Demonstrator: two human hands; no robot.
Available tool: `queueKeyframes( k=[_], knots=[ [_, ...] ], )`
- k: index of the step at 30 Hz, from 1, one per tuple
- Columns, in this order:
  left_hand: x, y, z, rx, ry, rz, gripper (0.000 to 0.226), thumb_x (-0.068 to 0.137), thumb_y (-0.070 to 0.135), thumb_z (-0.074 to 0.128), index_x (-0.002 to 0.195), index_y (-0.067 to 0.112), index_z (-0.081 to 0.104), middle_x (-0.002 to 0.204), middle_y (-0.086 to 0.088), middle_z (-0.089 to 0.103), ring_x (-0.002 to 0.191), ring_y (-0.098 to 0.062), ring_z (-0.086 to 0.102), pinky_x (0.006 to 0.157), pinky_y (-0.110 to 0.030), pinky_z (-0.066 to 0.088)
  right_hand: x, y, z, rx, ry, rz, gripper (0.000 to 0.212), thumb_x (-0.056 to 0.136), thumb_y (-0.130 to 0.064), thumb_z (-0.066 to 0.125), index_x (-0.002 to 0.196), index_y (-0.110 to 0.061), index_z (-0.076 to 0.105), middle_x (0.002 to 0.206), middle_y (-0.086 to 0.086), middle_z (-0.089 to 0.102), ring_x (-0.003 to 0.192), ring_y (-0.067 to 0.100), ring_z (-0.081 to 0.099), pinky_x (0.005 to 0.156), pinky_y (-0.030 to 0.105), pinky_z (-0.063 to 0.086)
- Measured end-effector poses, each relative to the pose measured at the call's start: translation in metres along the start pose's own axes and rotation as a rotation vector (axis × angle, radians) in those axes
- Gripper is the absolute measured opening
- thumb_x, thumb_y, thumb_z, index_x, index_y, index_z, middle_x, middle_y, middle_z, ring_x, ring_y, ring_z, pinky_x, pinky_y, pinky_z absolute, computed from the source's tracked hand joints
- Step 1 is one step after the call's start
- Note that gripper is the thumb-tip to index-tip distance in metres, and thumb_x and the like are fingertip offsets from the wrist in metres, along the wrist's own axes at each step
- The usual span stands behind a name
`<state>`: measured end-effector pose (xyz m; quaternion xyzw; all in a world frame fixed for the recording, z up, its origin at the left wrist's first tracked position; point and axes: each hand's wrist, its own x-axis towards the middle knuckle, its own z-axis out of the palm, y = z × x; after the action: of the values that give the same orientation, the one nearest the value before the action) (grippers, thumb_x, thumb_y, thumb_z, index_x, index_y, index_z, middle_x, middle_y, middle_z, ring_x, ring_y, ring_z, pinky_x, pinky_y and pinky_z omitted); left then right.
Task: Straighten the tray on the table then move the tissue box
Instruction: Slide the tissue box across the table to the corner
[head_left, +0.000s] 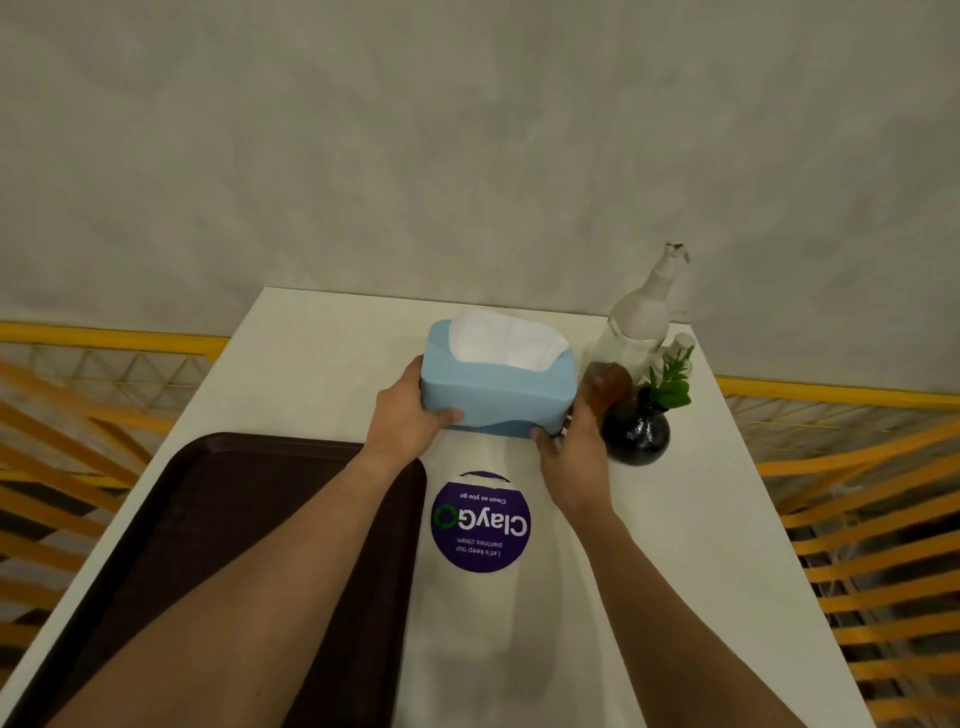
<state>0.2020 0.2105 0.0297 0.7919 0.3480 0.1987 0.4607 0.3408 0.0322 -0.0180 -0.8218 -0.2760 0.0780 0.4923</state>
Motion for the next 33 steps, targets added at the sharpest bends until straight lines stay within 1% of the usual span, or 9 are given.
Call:
queueKeyframes(
  k=[3, 9, 13, 17, 19, 21, 23, 29, 33],
  knots=[
    [0.002, 0.001, -0.021, 0.007, 0.022, 0.042, 0.075, 0.078, 0.021, 0.084, 0.143, 0.018, 0.047, 0.13, -0.002, 0.063, 0.11, -0.014, 0.057, 0.087, -0.023, 0.045, 0.003, -0.018, 0.008, 0.01, -0.009, -0.016, 0.061, 0.093, -0.024, 0.072, 0.146, -0.025, 0.04, 0.138, -0.003, 0.057, 0.123, 0.017, 0.057, 0.102, 0.046, 0.052],
    [0.0, -0.015, -0.082, 0.023, 0.061, 0.057, 0.076, 0.075, 0.023, 0.085, 0.142, 0.021, 0.049, 0.127, -0.001, 0.066, 0.109, -0.019, 0.061, 0.085, -0.023, 0.045, 0.003, -0.059, 0.044, -0.008, -0.069, -0.11, 0.067, 0.091, -0.038, 0.073, 0.146, -0.034, 0.035, 0.133, -0.005, 0.058, 0.119, 0.016, 0.058, 0.097, 0.042, 0.054],
    [0.002, -0.031, -0.133, 0.062, 0.066, 0.061, 0.077, 0.077, 0.026, 0.084, 0.144, 0.021, 0.047, 0.132, -0.004, 0.064, 0.118, -0.024, 0.06, 0.093, -0.03, 0.048, 0.001, -0.093, 0.08, 0.018, -0.093, -0.107, 0.062, 0.089, -0.042, 0.074, 0.142, -0.036, 0.042, 0.128, -0.012, 0.059, 0.114, 0.01, 0.059, 0.095, 0.037, 0.054],
    [0.005, -0.058, -0.199, 0.071, 0.085, 0.052, 0.076, 0.077, 0.025, 0.084, 0.143, 0.02, 0.048, 0.132, -0.005, 0.064, 0.119, -0.026, 0.061, 0.098, -0.04, 0.052, -0.009, -0.135, 0.137, 0.047, -0.118, -0.114, 0.06, 0.087, -0.047, 0.074, 0.139, -0.036, 0.045, 0.127, -0.013, 0.06, 0.111, 0.007, 0.059, 0.093, 0.029, 0.051],
    [0.01, -0.077, -0.23, 0.07, 0.088, 0.038, 0.076, 0.076, 0.024, 0.085, 0.142, 0.02, 0.048, 0.129, -0.002, 0.065, 0.118, -0.024, 0.06, 0.091, -0.034, 0.051, -0.013, -0.156, 0.165, 0.048, -0.135, -0.122, 0.058, 0.088, -0.048, 0.073, 0.137, -0.037, 0.045, 0.123, -0.018, 0.058, 0.107, 0.004, 0.057, 0.089, 0.026, 0.049],
    [0.012, -0.087, -0.244, 0.065, 0.076, 0.03, 0.076, 0.076, 0.024, 0.085, 0.143, 0.022, 0.048, 0.125, 0.002, 0.064, 0.115, -0.02, 0.059, 0.085, -0.028, 0.046, -0.014, -0.164, 0.178, 0.035, -0.143, -0.126, 0.06, 0.088, -0.049, 0.073, 0.139, -0.034, 0.045, 0.123, -0.015, 0.058, 0.106, 0.006, 0.056, 0.088, 0.026, 0.048],
    [0.013, -0.091, -0.248, 0.064, 0.074, 0.032, 0.077, 0.077, 0.024, 0.084, 0.144, 0.023, 0.047, 0.122, 0.005, 0.062, 0.111, -0.017, 0.058, 0.084, -0.026, 0.045, -0.013, -0.165, 0.182, 0.024, -0.149, -0.116, 0.061, 0.088, -0.048, 0.073, 0.14, -0.031, 0.046, 0.126, -0.011, 0.06, 0.107, 0.008, 0.057, 0.089, 0.027, 0.048],
    [0.03, -0.116, -0.277, 0.066, 0.05, 0.057, 0.077, 0.078, 0.024, 0.082, 0.145, 0.025, 0.044, 0.121, 0.006, 0.062, 0.105, -0.011, 0.054, 0.082, -0.024, 0.046, -0.015, -0.182, 0.221, 0.012, -0.133, -0.085, 0.061, 0.089, -0.044, 0.074, 0.141, -0.03, 0.045, 0.123, -0.014, 0.058, 0.108, 0.009, 0.058, 0.085, 0.021, 0.045],
    [0.048, -0.132, -0.276, 0.075, 0.042, 0.097, 0.078, 0.078, 0.017, 0.082, 0.146, 0.021, 0.043, 0.122, 0.003, 0.062, 0.107, -0.011, 0.053, 0.071, -0.008, 0.041, -0.002, -0.178, 0.237, -0.003, -0.134, -0.042, 0.064, 0.088, -0.042, 0.076, 0.142, -0.029, 0.045, 0.128, -0.009, 0.061, 0.112, 0.014, 0.061, 0.092, 0.031, 0.052]
  ],
)
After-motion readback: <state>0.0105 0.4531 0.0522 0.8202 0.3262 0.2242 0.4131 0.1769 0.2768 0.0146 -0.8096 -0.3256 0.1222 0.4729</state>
